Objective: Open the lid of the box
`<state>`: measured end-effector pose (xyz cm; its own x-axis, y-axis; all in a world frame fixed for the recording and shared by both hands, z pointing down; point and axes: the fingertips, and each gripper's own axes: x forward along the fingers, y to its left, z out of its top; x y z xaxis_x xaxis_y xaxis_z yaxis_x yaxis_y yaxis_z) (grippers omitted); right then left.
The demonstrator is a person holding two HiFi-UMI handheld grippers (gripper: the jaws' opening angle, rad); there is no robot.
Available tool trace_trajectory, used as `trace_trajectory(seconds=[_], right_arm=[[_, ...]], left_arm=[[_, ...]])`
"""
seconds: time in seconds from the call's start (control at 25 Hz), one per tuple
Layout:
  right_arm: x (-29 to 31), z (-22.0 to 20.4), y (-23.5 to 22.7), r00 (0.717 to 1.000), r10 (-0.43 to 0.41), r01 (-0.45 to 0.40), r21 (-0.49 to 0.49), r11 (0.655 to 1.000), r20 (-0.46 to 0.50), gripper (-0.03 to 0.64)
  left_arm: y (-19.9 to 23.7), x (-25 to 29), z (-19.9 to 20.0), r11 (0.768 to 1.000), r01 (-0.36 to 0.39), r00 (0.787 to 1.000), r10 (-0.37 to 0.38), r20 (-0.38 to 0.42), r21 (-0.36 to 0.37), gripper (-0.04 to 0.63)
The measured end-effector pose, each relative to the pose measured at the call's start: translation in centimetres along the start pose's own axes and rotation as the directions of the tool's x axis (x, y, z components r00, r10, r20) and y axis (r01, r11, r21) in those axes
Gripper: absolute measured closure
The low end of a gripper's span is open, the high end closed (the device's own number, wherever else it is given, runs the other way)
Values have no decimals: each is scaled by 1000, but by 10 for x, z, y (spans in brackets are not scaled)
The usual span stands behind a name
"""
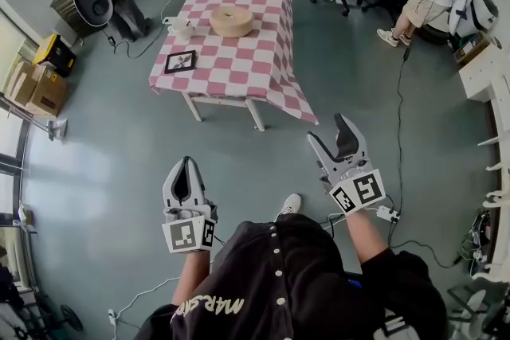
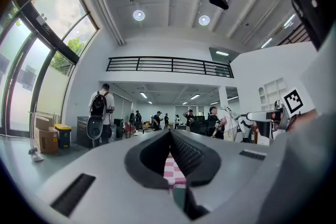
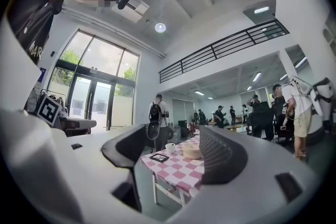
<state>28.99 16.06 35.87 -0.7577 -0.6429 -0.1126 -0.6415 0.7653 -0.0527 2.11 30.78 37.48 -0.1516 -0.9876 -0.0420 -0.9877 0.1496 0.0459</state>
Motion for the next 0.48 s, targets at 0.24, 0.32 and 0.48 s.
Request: trace_trajectory(seconds=[0.24, 0.32, 0.48], right_arm=[[1, -1, -21, 1000, -10, 10, 5, 1000, -5, 302], [2, -3, -31, 1000, -16, 16, 14, 1000, -5, 289], [5, -8, -47, 1000, -9, 9, 15, 1000, -12, 257]], left_arm=[[-13, 16, 0, 1000, 3, 1000, -3, -14, -4, 588], [-18, 23, -3, 1000, 1, 1000, -1, -20, -22, 588], [-32, 36, -5, 1000, -3, 1000, 2, -24, -18, 588]])
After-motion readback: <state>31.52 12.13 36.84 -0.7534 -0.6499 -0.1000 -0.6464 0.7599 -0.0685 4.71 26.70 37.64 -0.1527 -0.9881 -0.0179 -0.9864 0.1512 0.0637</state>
